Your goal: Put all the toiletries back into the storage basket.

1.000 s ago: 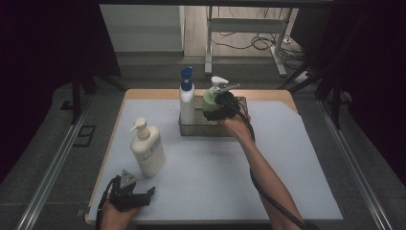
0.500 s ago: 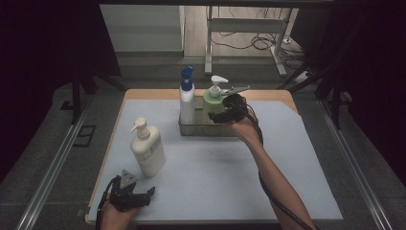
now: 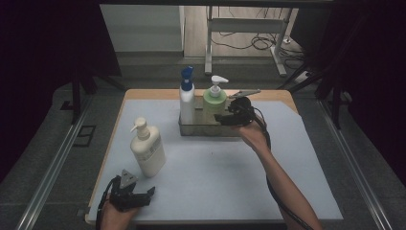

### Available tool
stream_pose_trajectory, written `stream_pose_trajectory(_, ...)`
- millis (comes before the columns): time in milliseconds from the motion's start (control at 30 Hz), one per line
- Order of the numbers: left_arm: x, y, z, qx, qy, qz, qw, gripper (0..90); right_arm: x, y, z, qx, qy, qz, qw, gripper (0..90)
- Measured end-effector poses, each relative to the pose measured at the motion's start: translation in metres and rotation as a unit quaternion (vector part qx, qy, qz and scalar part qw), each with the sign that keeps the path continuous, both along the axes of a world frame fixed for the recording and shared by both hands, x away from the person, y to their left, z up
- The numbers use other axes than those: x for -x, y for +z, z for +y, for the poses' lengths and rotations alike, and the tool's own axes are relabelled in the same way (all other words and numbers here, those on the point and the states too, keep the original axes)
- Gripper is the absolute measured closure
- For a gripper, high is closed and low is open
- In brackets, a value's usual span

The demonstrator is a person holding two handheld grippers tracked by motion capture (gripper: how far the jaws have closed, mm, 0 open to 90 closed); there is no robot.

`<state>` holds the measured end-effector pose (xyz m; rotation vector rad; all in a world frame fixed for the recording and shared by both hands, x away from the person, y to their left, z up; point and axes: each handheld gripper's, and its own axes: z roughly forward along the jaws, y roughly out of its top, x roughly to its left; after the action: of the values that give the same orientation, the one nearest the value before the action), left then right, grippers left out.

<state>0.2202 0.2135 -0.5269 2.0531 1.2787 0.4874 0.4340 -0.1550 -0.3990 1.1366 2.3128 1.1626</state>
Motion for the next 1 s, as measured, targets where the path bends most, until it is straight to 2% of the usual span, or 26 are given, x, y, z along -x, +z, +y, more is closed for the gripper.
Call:
stream_pose_trajectory(67,0.0,0.0,0.0,0.0,0.0,0.0,1.0,10.6,0.0,0.0,-0.003,0.003,-0.003,-0.002,1.0,34.6)
stream_pose_trajectory(333,0.0,0.0,0.0,0.0,0.0,0.0,1.0,10.6,-0.003,-0.007,-0.011,0.019,0.009,-0.002,0.9998,62.1)
stream_pose_trajectory(633,0.0,0.0,0.0,-0.001,0.0,0.0,1.0,10.6,-0.015,-0.015,-0.014,0.038,-0.025,-0.003,0.999,87.9)
stream_pose_trajectory(900,0.0,0.0,0.0,-0.001,0.0,0.0,1.0,10.6,-0.03,-0.023,-0.013,0.05,-0.049,0.003,0.9975,89.5)
stream_pose_trajectory(1000,0.0,0.0,0.0,-0.001,0.0,0.001,1.0,10.6,-0.035,-0.027,-0.012,0.043,-0.053,0.008,0.9976,89.5)
